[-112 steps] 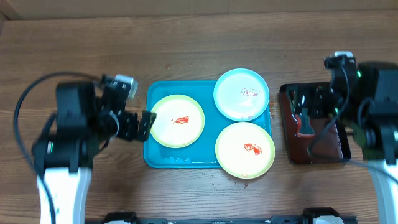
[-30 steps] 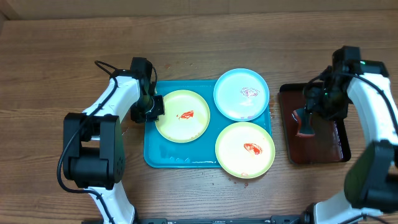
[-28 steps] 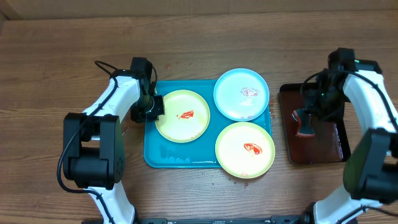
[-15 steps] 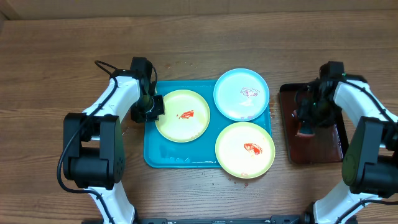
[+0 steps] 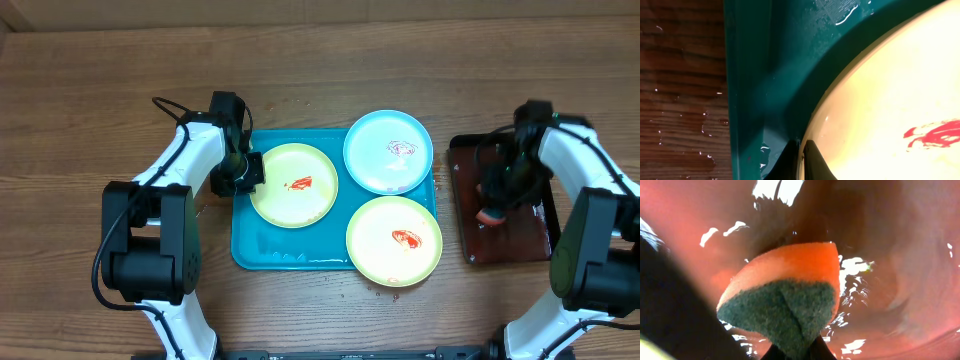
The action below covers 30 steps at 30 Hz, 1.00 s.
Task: Clean dirty plates on tray and stack at the side
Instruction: 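Grasp the orange-green sponge from the brown tray with the right gripper, then scrub the left yellow plate with the sponge while the left gripper holds it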
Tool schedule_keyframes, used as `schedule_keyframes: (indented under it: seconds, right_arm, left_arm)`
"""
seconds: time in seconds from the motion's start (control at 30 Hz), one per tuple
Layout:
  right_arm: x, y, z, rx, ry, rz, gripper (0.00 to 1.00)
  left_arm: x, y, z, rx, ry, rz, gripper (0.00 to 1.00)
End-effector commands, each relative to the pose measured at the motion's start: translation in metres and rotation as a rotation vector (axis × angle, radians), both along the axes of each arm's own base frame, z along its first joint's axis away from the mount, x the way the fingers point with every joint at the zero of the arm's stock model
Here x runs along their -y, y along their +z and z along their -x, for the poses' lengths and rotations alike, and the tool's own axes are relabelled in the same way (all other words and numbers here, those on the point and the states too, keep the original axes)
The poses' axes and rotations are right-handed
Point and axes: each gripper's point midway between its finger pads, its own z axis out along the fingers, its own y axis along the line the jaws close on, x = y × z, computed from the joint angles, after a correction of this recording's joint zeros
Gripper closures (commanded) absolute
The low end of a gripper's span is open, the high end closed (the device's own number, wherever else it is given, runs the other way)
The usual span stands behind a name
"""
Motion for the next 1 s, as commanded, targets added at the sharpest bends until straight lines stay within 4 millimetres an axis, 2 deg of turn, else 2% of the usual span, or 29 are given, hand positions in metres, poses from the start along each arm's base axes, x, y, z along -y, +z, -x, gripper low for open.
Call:
schedule_keyframes:
  seconds: [0.0,0.17,0.27,0.37,0.47,0.63,0.67,0.7,0.8,0.97]
  right_arm:
    - [-0.002,0.041,-0.035,0.101,-0.013,-0.017,0.96]
    - [-0.017,0.086,-0.051,0.157,-0.007,-0.092,0.96]
    - [-0.032,0.098,-0.056,0.180,0.033,-0.114,0.96]
    - [-0.069,0.108,-0.061,0.209,0.102,-0.203,0.96]
    - [-0.120,0.123,-0.065,0.250,0.203,-0.300,0.96]
    - [-0.199,0.138,-0.072,0.336,0.308,-0.340,0.96]
    - [-0.225,0.138,-0.074,0.362,0.326,-0.346,0.96]
    - [-0.243,0.134,-0.075,0.372,0.332,-0.346,0.96]
    - [-0.279,0.121,-0.074,0.374,0.344,-0.356,0.96]
    - [-0.325,0.075,-0.070,0.325,0.354,-0.339,0.96]
  left_arm:
    - [-0.003,-0.015,0.001,-0.024,0.001,-0.025,0.96]
    - [-0.002,-0.015,0.000,-0.017,0.001,-0.025,0.96]
    - [-0.002,-0.015,-0.001,-0.016,-0.001,-0.024,0.96]
    - [-0.002,-0.015,-0.001,-0.013,-0.028,-0.023,0.96]
    - [-0.002,-0.015,0.000,-0.012,-0.048,-0.022,0.96]
    - [-0.002,-0.015,0.000,-0.010,-0.070,-0.021,0.96]
    - [-0.002,-0.015,0.000,-0.009,-0.070,-0.022,0.96]
    - [-0.002,-0.015,0.000,-0.009,-0.070,-0.022,0.96]
    - [-0.002,-0.015,0.000,-0.010,-0.070,-0.021,0.96]
    - [-0.002,-0.015,-0.001,-0.007,-0.069,-0.021,0.96]
